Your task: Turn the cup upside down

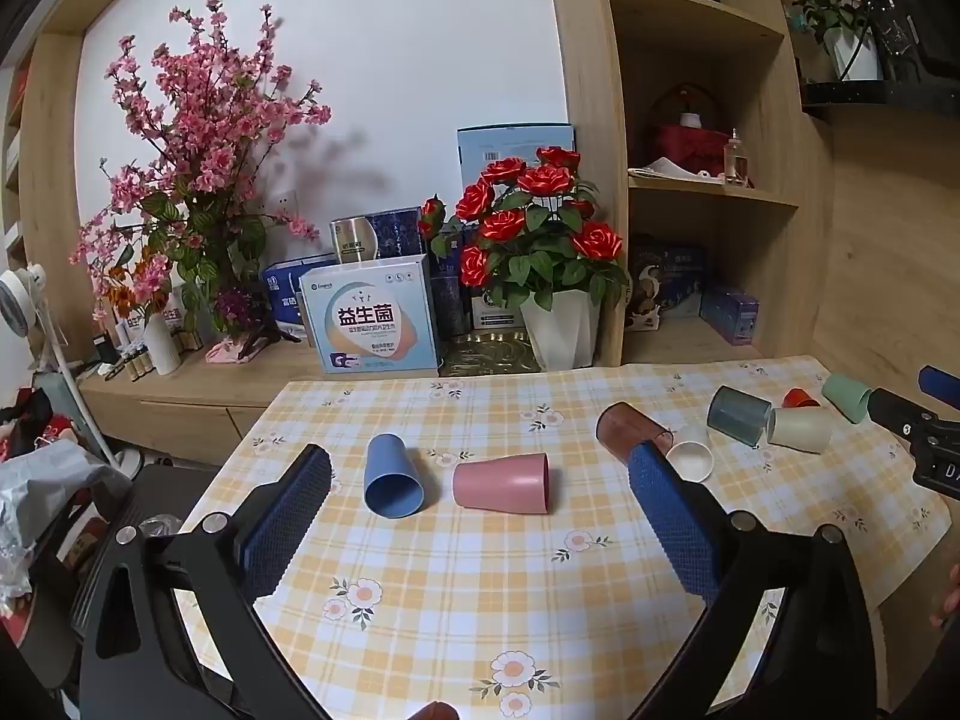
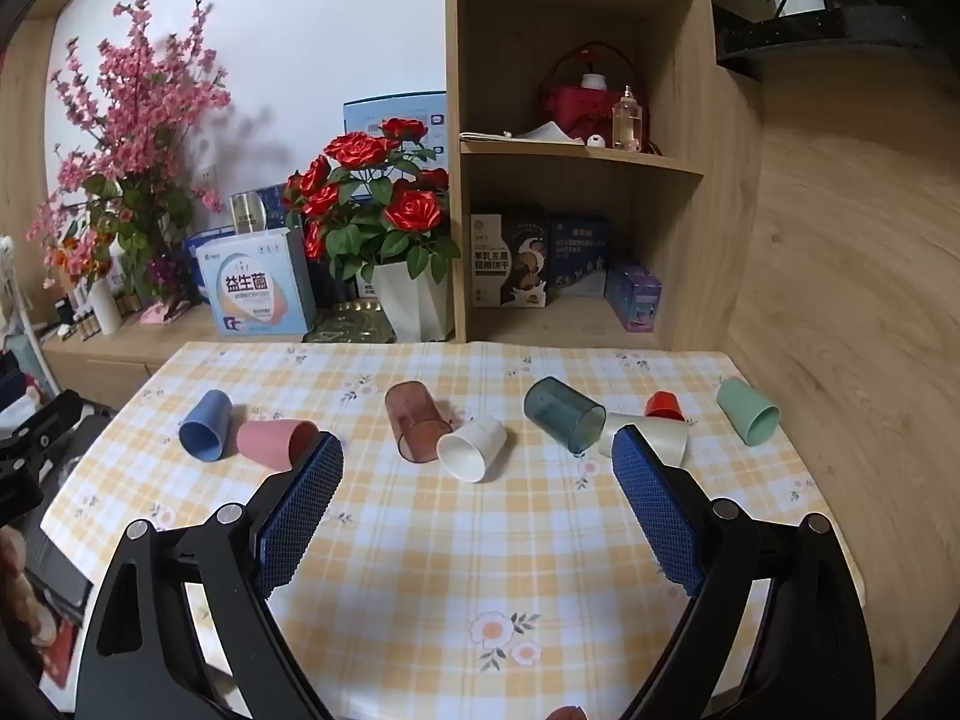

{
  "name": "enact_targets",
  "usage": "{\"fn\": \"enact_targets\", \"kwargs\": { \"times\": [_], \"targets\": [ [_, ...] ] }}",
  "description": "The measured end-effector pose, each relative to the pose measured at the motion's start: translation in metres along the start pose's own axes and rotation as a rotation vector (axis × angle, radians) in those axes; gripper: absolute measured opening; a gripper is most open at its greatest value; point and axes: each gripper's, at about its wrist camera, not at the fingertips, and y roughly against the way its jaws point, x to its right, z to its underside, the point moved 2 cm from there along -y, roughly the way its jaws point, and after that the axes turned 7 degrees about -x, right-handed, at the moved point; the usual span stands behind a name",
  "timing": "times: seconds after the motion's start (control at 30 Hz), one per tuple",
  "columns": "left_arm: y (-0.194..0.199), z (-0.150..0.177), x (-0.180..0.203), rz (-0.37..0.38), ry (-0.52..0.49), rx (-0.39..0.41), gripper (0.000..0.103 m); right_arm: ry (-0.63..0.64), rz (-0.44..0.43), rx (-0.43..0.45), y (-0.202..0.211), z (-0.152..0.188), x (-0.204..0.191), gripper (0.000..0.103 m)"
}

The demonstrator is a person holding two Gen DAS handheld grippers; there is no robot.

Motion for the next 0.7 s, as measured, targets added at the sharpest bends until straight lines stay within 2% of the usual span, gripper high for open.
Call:
{"fn": "enact_targets", "kwargs": {
  "times": [0.7],
  "targets": [
    [0.0029,-0.0066,-0.0012,0.007,0.011,0.014,0.097,-0.004,0.000,0.010,0.0013,0.0003,-0.0003,0.088]
  ]
}}
